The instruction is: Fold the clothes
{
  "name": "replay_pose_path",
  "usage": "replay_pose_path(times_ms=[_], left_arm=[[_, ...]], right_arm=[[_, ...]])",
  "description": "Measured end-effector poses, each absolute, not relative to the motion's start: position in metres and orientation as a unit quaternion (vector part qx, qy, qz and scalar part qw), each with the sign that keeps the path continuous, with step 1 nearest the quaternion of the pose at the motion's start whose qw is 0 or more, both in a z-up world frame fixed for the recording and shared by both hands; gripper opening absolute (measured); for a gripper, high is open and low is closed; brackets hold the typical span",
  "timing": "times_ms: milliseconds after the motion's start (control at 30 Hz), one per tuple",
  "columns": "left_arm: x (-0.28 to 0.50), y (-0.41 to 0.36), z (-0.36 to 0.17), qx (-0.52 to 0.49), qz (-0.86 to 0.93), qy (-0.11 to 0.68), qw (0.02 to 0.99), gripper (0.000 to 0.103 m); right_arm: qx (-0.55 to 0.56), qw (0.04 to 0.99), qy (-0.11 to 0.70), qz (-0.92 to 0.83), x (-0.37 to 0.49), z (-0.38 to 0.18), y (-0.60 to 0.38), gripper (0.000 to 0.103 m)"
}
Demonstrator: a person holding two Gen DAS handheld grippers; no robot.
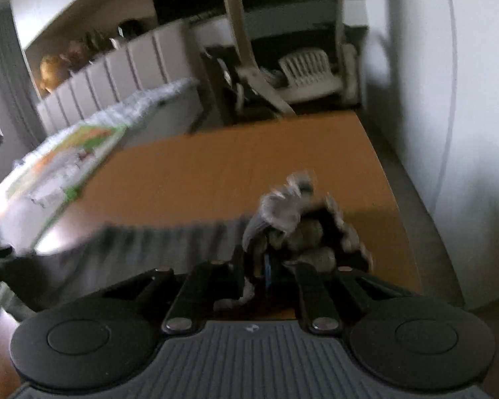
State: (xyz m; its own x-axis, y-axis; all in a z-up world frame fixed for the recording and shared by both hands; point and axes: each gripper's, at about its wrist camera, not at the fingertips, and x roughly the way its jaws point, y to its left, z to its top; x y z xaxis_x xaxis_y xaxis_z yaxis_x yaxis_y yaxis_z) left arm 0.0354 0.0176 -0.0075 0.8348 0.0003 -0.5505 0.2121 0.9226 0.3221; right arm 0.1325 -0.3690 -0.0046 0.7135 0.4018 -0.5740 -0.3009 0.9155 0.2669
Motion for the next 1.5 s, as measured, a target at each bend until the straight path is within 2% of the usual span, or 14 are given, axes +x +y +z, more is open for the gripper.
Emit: replay_pose_path(times_ms=[100, 133, 200, 233, 267, 300, 367, 500, 600, 700, 833, 1000, 1200, 1500], left_arm=[[0.08, 0.064, 0.005, 0.075, 0.023, 0.292, 0.953, 0.069], [0.09, 0.077, 0.004, 0.055, 0.061, 0.29, 0.953, 0.075], [0.099, 0.097, 0.004, 0.028, 0.112, 0.29, 0.95, 0.074], [0.098, 0.104, 0.004, 0.014, 0.123, 0.291, 0.949, 0.078], [0.093, 0.11, 0.006, 0.001, 0.121, 0.292, 0.949, 0.081], [0.088, 0.111, 0.006, -0.008, 0.111, 0.296, 0.949, 0.09], [0.077, 0.102, 0.003, -0.016, 0.081, 0.317, 0.945, 0.094], [0.057, 0.071, -0.009, -0.049, -0.027, 0.367, 0.929, 0.094], [0.057, 0.049, -0.03, -0.027, -0.052, 0.397, 0.916, 0.094], [0.07, 0.046, -0.042, 0.0, -0.042, 0.39, 0.92, 0.094], [0.101, 0.052, -0.043, -0.024, -0.038, 0.371, 0.928, 0.094], [0.117, 0.048, -0.037, -0.019, -0.03, 0.363, 0.931, 0.094], [0.114, 0.039, -0.012, -0.021, -0.047, 0.302, 0.952, 0.095], [0.136, 0.036, -0.043, -0.042, -0.053, 0.349, 0.935, 0.096]], right_arm=[[0.086, 0.935, 0.293, 0.178, 0.164, 0.017, -0.368, 0.016], [0.079, 0.935, 0.294, 0.184, 0.161, 0.015, -0.365, 0.019], [0.066, 0.933, 0.295, 0.197, 0.155, 0.012, -0.358, 0.036], [0.06, 0.932, 0.295, 0.204, 0.152, 0.01, -0.355, 0.041], [0.054, 0.93, 0.296, 0.21, 0.15, 0.008, -0.352, 0.058], [0.047, 0.929, 0.296, 0.216, 0.147, 0.006, -0.349, 0.082], [0.034, 0.926, 0.297, 0.229, 0.141, 0.003, -0.342, 0.096], [0.009, 0.92, 0.298, 0.254, 0.13, -0.004, -0.329, 0.096], [0.002, 0.899, 0.34, 0.275, 0.121, -0.026, -0.315, 0.096], [0.012, 0.898, 0.356, 0.26, 0.134, -0.04, -0.311, 0.097], [-0.003, 0.908, 0.344, 0.24, 0.154, -0.045, -0.304, 0.097], [-0.012, 0.921, 0.323, 0.217, 0.176, -0.031, -0.305, 0.098], [-0.015, 0.935, 0.298, 0.192, 0.221, -0.013, -0.297, 0.101], [-0.033, 0.918, 0.358, 0.169, 0.285, -0.044, -0.281, 0.103]])
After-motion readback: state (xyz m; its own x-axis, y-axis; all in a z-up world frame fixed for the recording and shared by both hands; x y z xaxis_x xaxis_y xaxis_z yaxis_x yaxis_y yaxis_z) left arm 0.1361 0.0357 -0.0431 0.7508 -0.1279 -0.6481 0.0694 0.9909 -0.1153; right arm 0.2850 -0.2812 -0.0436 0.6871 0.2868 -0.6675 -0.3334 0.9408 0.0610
